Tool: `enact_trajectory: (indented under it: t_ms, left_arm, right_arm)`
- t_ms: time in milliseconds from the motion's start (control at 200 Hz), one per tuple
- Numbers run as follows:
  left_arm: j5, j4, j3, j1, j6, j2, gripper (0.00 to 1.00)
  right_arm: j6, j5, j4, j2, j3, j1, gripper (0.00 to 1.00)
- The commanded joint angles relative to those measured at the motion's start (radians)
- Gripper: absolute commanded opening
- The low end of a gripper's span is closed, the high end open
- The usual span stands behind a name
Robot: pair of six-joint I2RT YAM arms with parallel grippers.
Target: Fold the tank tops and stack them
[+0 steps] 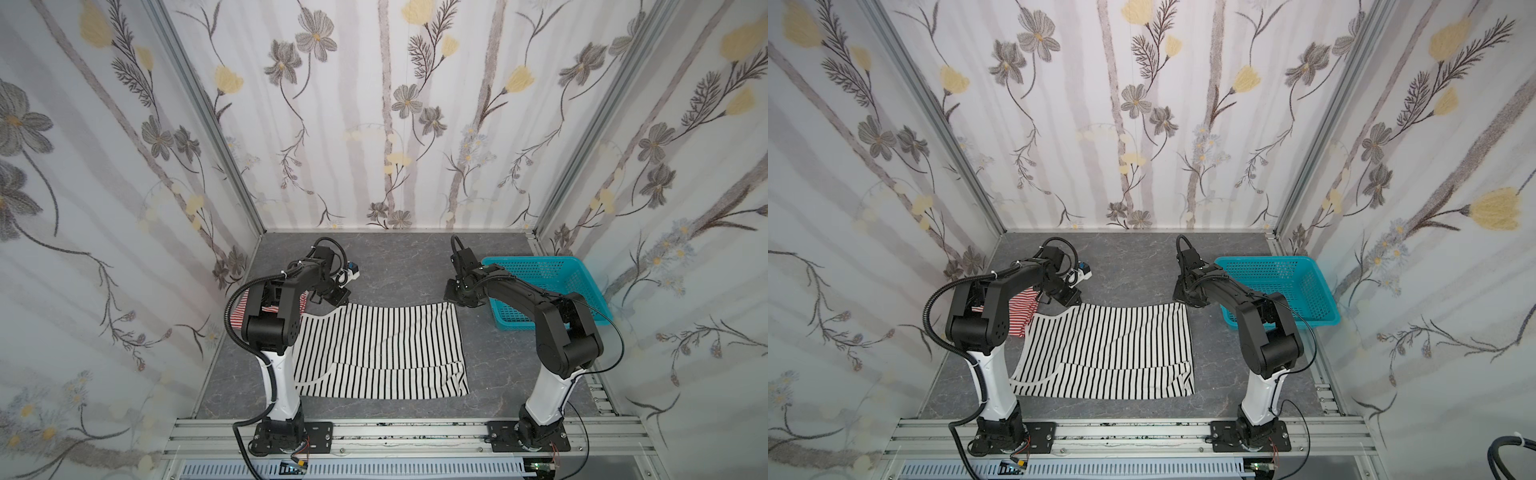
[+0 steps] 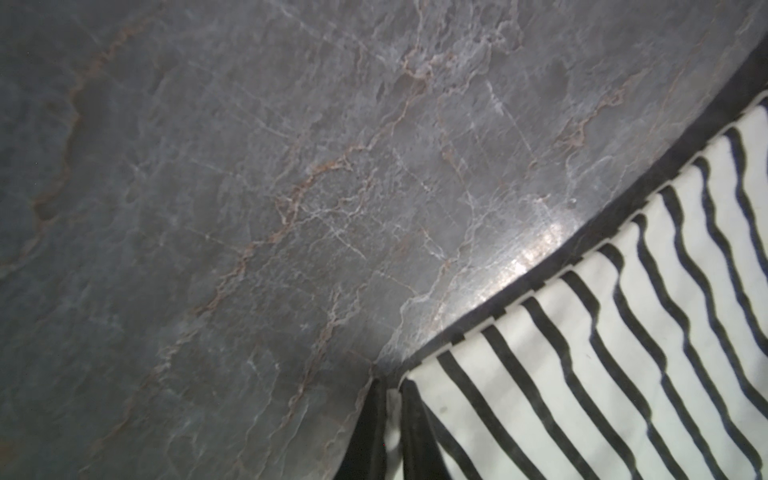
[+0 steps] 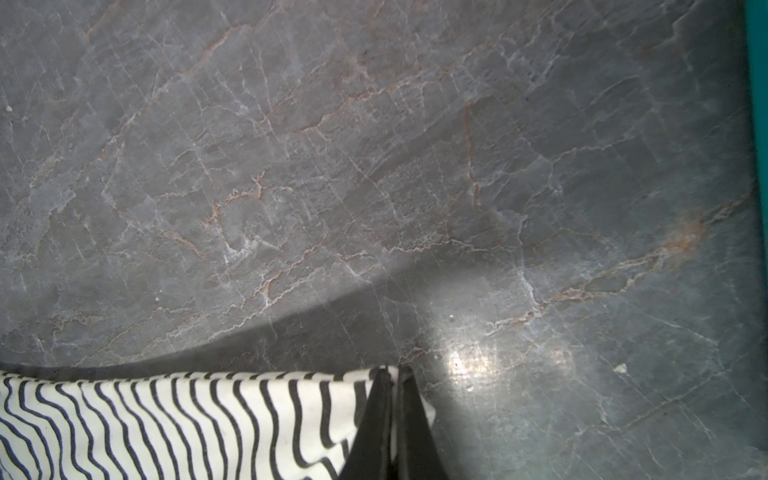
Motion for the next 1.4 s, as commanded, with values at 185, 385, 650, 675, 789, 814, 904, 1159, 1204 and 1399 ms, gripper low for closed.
enact_trajectory:
  t_ms: [185,385,650,675,789,814,904,1159,1204,1399]
  left_arm:
    - [0.041,-0.003,0.037,0.001,-0.014,-0.017,0.0]
    - [0.051,-0.008,-0.031,0.0,0.01,-0.101,0.0]
    - [0.056,-0.015,-0.16,0.001,0.052,-0.227,0.0]
    - [0.056,-0.017,-0.173,0.001,0.06,-0.243,0.0]
    - [0.062,-0.023,-0.24,0.002,0.083,-0.323,0.0]
    - [0.064,-0.022,-0.252,0.001,0.088,-0.34,0.0]
    - [0.06,-0.029,-0.294,0.001,0.093,-0.389,0.0]
    - [0.042,-0.067,-0.41,0.001,0.137,-0.516,0.0]
    - [0.04,-0.073,-0.427,0.001,0.143,-0.536,0.0]
    - [0.034,-0.096,-0.496,0.001,0.162,-0.59,0.0]
  right_arm:
    - [-0.047,0.027,-0.022,-0.013,0.02,-0.018,0.0]
    - [-0.074,0.005,-0.014,-0.071,-0.021,-0.018,0.0]
    - [-0.079,-0.011,-0.01,-0.198,-0.121,-0.018,0.0]
    - [-0.08,-0.016,-0.009,-0.212,-0.134,-0.018,0.0]
    - [-0.077,-0.04,0.002,-0.278,-0.2,-0.014,0.0]
    - [-0.074,-0.047,0.007,-0.291,-0.216,-0.013,0.0]
    - [-0.065,-0.054,0.013,-0.321,-0.264,-0.001,0.0]
    - [-0.038,-0.05,0.007,-0.386,-0.366,0.047,0.0]
    - [-0.033,-0.046,0.001,-0.427,-0.379,0.054,0.0]
    - [-0.012,-0.043,0.0,-0.477,-0.446,0.072,0.0]
